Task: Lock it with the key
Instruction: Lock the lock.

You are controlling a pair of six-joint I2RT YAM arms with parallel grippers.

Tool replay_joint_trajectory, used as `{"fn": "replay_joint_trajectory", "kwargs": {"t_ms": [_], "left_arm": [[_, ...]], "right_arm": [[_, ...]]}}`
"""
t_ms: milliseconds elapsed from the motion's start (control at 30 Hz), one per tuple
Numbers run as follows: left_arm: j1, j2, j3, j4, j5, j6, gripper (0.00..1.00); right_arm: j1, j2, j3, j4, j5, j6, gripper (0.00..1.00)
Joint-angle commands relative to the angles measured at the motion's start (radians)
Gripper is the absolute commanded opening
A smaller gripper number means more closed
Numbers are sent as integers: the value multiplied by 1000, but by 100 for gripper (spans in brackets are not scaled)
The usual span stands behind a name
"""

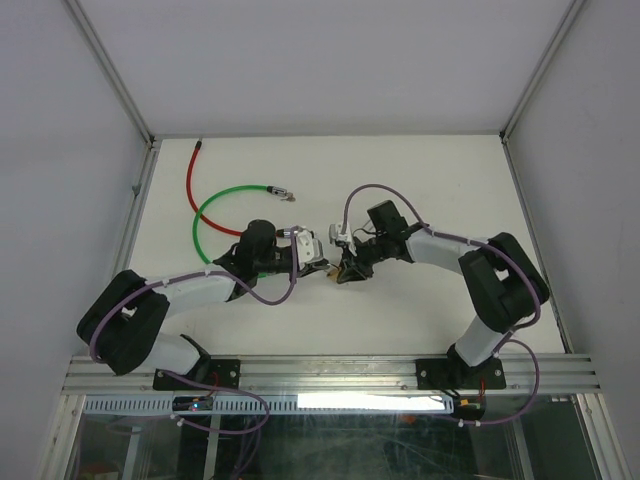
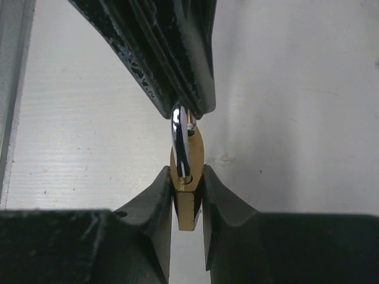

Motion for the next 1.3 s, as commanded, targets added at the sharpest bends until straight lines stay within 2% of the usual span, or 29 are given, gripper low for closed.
{"fn": "replay_joint_trajectory", "kwargs": {"t_ms": [0, 433, 700, 933, 1267], "left_arm": [[-30, 38, -9, 123, 131, 70, 0], [16, 181, 2, 132, 248, 15, 0], [16, 169, -8, 108, 268, -3, 0], [14, 153, -12, 76, 296, -36, 0], [13, 116, -19, 68, 339, -66, 0]], "right_arm": [[14, 24, 40, 200, -30, 35, 0], [16, 87, 39, 233, -38, 70, 0], [17, 92, 18, 276, -25, 73, 0], [22, 85, 1, 275, 18, 25, 0], [22, 84, 6, 247, 0, 1, 0]]}}
